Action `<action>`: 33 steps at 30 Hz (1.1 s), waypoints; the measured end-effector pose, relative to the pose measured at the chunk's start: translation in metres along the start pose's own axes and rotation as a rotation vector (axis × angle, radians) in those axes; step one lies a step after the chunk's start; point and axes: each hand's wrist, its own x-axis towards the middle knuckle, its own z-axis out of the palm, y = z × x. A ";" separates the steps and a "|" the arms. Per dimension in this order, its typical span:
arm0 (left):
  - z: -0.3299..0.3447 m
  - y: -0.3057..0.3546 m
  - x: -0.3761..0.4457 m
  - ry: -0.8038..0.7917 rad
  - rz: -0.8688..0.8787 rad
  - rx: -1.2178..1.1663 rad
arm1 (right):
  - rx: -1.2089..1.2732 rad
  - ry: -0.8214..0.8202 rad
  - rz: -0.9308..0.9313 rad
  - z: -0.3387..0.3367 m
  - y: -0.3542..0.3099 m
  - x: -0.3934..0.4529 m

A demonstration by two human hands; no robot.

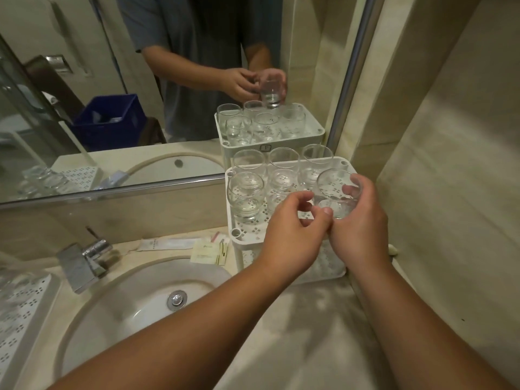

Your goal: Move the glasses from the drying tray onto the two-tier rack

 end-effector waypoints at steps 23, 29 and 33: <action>0.014 -0.001 0.026 -0.100 -0.177 0.062 | -0.133 -0.195 0.102 0.028 0.021 0.057; 0.012 -0.004 0.029 -0.178 -0.143 0.172 | -0.174 -0.184 0.071 0.030 0.019 0.051; 0.009 -0.005 0.028 -0.179 -0.134 0.152 | -0.231 -0.177 0.034 0.031 0.016 0.045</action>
